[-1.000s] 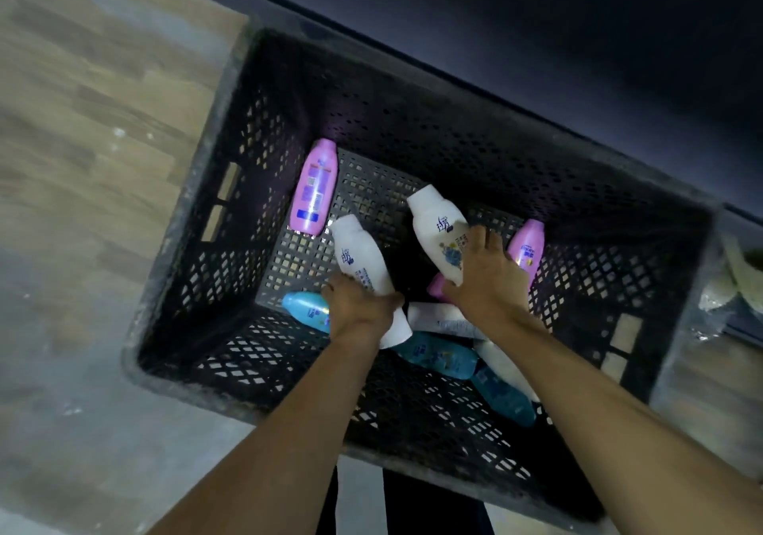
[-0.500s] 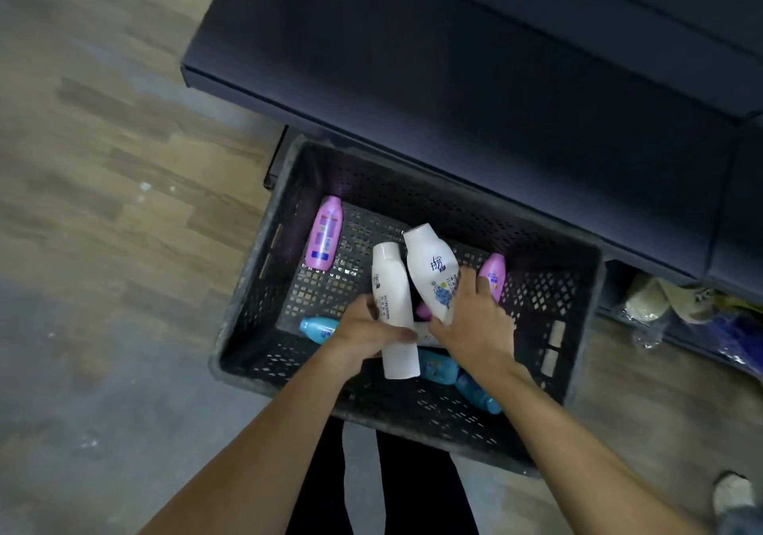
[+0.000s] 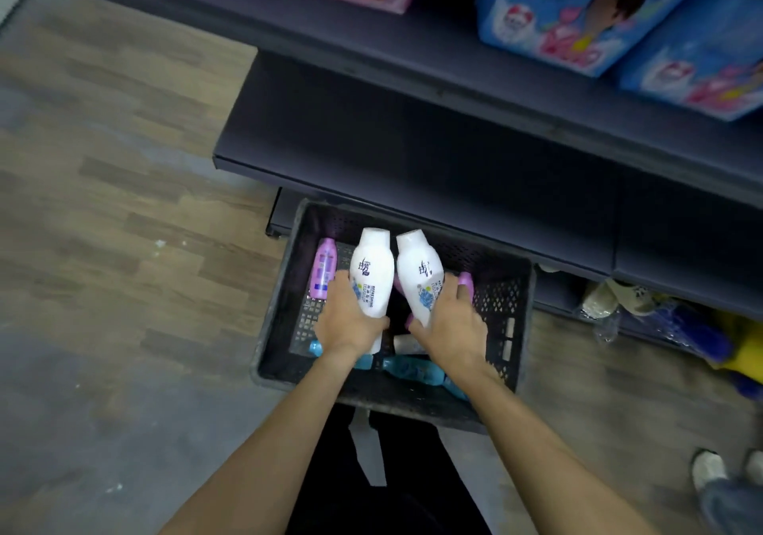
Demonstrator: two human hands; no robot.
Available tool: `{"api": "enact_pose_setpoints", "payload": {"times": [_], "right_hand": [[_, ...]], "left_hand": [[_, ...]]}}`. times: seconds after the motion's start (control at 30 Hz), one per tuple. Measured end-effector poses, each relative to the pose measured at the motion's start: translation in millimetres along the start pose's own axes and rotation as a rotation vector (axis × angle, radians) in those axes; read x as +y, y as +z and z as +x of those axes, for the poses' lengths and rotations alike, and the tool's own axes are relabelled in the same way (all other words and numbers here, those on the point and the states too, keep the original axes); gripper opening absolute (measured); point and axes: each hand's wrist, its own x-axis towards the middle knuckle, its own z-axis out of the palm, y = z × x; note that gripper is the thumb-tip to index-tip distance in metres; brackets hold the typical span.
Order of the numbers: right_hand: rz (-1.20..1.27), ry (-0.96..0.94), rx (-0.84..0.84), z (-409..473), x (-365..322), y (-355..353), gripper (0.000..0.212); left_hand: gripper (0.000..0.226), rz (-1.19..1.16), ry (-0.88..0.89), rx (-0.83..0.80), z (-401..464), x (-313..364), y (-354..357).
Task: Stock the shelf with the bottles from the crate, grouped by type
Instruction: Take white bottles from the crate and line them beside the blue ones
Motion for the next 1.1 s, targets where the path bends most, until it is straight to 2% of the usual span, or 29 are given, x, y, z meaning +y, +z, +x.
{"api": "enact_pose_setpoints", "payload": {"times": [0.17, 0.3, 0.7, 0.93, 1.1], "right_hand": [[0.115, -0.016, 0.104, -21.4, -14.8, -38.3, 0.086], [0.289, -0.028, 0.237, -36.6, -33.0, -81.9, 0.082], [0.597, -0.289, 0.765, -76.3, -87.8, -250.9, 0.088], [0.659, -0.396, 0.985, -112.2, -84.7, -337.9, 0.089], [0.609, -0.441, 1.126, -132.1, -79.0, -399.3, 0.087]], "left_hand": [[0.071, 0.004, 0.095, 0.110, -21.1, 23.8, -34.5], [0.068, 0.034, 0.202, 0.212, -33.3, 56.0, -75.5], [0.077, -0.124, 0.773, 0.499, -86.2, 195.3, -188.8], [0.076, -0.246, 1.012, 0.569, -135.9, 262.4, -227.1], [0.080, -0.302, 1.179, 0.623, -168.1, 305.6, -252.0]]}}
